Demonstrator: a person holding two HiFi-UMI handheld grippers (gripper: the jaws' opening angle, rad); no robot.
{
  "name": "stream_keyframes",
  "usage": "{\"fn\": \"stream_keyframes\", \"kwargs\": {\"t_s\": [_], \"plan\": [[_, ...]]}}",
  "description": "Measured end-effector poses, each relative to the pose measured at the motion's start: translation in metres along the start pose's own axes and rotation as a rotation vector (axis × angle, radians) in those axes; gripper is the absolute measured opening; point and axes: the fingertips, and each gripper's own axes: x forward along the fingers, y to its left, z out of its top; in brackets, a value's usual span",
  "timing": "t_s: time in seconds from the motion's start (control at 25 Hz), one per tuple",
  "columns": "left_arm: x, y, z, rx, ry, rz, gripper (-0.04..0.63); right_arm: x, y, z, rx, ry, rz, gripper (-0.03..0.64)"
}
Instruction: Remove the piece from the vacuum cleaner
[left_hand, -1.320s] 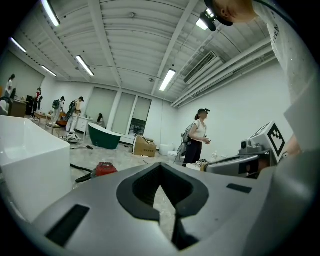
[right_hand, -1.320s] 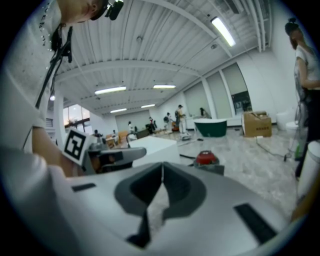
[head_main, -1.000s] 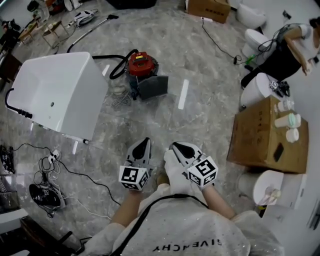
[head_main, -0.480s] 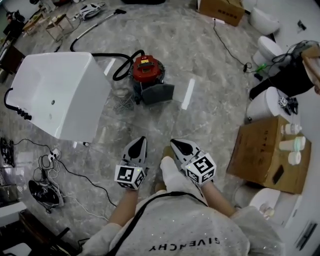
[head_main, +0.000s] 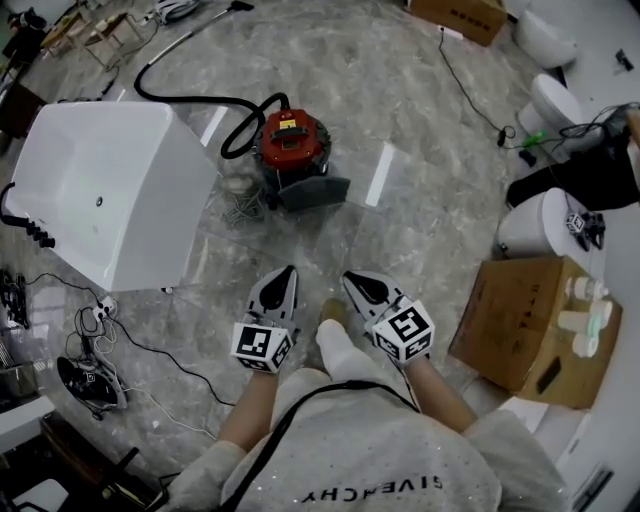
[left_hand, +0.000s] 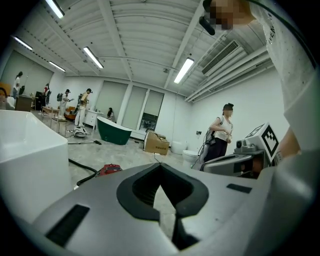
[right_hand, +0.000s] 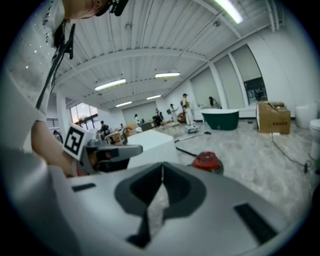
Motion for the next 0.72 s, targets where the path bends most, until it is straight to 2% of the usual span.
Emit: {"fn": "stream_keyframes", "kwargs": {"t_s": [0.44, 0.72], "plan": [[0.033, 0.025, -0.015, -0.031, 0.027, 0.045, 0.023, 0.036, -0.033, -0.008, 0.004, 0.044, 0.041, 0.014], [0.069, 0.050, -0.024, -0.035, 0.062, 0.030, 0.023, 0.067, -0.057, -0.006, 0.024, 0.054, 0.026, 0.015]]}}
